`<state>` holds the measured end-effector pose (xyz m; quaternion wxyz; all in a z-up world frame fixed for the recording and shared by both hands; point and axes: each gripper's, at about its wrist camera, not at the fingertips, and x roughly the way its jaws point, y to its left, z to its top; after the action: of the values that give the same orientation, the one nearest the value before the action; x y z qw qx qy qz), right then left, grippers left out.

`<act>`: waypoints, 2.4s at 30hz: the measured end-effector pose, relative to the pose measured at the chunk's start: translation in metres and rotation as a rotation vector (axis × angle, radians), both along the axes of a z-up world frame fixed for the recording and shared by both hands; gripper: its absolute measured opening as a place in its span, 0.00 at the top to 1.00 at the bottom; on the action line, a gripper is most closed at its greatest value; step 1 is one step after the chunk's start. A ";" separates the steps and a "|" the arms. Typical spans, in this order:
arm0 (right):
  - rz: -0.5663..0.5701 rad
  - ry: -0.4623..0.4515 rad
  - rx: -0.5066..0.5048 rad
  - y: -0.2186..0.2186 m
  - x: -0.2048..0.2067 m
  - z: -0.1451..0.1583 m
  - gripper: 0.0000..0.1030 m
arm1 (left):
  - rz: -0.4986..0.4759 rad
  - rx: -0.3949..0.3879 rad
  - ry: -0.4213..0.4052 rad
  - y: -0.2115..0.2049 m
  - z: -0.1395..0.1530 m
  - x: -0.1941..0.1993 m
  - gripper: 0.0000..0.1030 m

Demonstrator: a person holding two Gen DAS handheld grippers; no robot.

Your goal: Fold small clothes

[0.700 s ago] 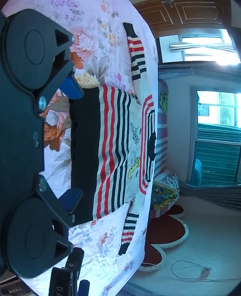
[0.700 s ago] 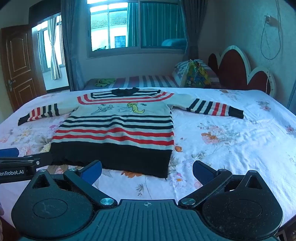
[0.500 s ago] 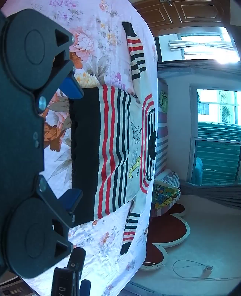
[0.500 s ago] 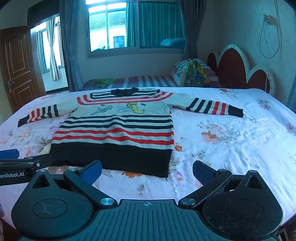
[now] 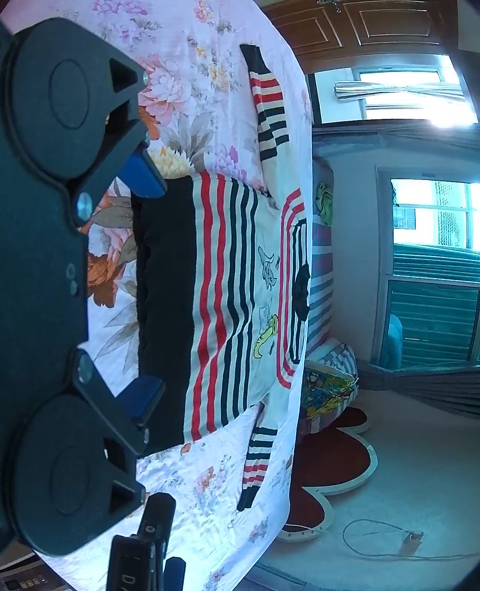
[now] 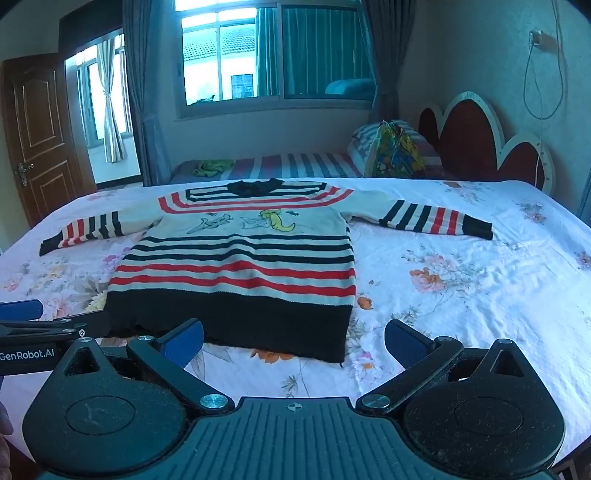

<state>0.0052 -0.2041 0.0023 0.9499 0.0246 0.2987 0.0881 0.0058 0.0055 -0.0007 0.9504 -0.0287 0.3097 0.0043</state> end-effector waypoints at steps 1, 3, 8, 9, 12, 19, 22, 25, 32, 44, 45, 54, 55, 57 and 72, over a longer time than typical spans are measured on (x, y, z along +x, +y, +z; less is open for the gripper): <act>0.001 0.000 0.001 0.000 0.000 0.000 0.00 | 0.000 0.001 0.000 0.000 0.000 0.000 0.01; 0.003 0.003 0.003 0.001 0.002 -0.001 0.00 | 0.001 0.001 0.003 0.001 -0.001 0.000 0.01; 0.011 0.008 0.004 0.004 0.004 -0.003 0.00 | 0.010 0.000 0.011 0.004 -0.003 0.000 0.01; 0.012 0.009 0.005 0.005 0.004 -0.004 0.00 | 0.012 -0.001 0.012 0.004 -0.003 0.000 0.01; 0.013 0.009 0.006 0.005 0.004 -0.004 0.00 | 0.015 -0.001 0.014 0.005 -0.003 -0.001 0.01; 0.011 0.010 0.005 0.004 0.004 -0.004 0.00 | 0.013 0.000 0.013 0.004 -0.003 -0.001 0.01; 0.011 0.009 0.005 0.005 0.005 -0.003 0.00 | 0.013 0.001 0.010 0.003 -0.003 -0.001 0.01; 0.011 0.009 0.006 0.004 0.005 -0.003 0.00 | 0.013 0.001 0.012 0.003 -0.003 -0.001 0.01; 0.011 0.008 0.006 0.004 0.005 -0.003 0.00 | 0.009 0.004 0.021 0.000 -0.003 0.002 0.01; 0.010 0.009 0.007 0.004 0.004 -0.003 0.00 | 0.009 0.004 0.015 0.001 -0.003 0.002 0.01; 0.010 0.009 0.008 0.004 0.004 -0.003 0.00 | 0.008 0.004 0.015 0.001 -0.003 0.002 0.01; 0.010 0.011 0.012 0.003 0.005 -0.002 0.00 | 0.001 0.010 0.022 -0.001 -0.003 0.001 0.01; 0.011 0.012 0.014 0.004 0.005 -0.002 0.00 | 0.000 0.014 0.021 -0.002 -0.003 0.000 0.01; 0.012 0.013 0.014 0.003 0.006 -0.002 0.00 | -0.003 0.017 0.022 -0.003 -0.004 0.000 0.01; 0.008 0.016 0.023 0.000 0.006 -0.006 0.00 | -0.016 0.025 0.032 -0.005 -0.005 0.000 0.01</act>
<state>0.0109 -0.2037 -0.0037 0.9468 0.0348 0.3055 0.0952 0.0062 0.0002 -0.0060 0.9457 -0.0146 0.3248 0.0012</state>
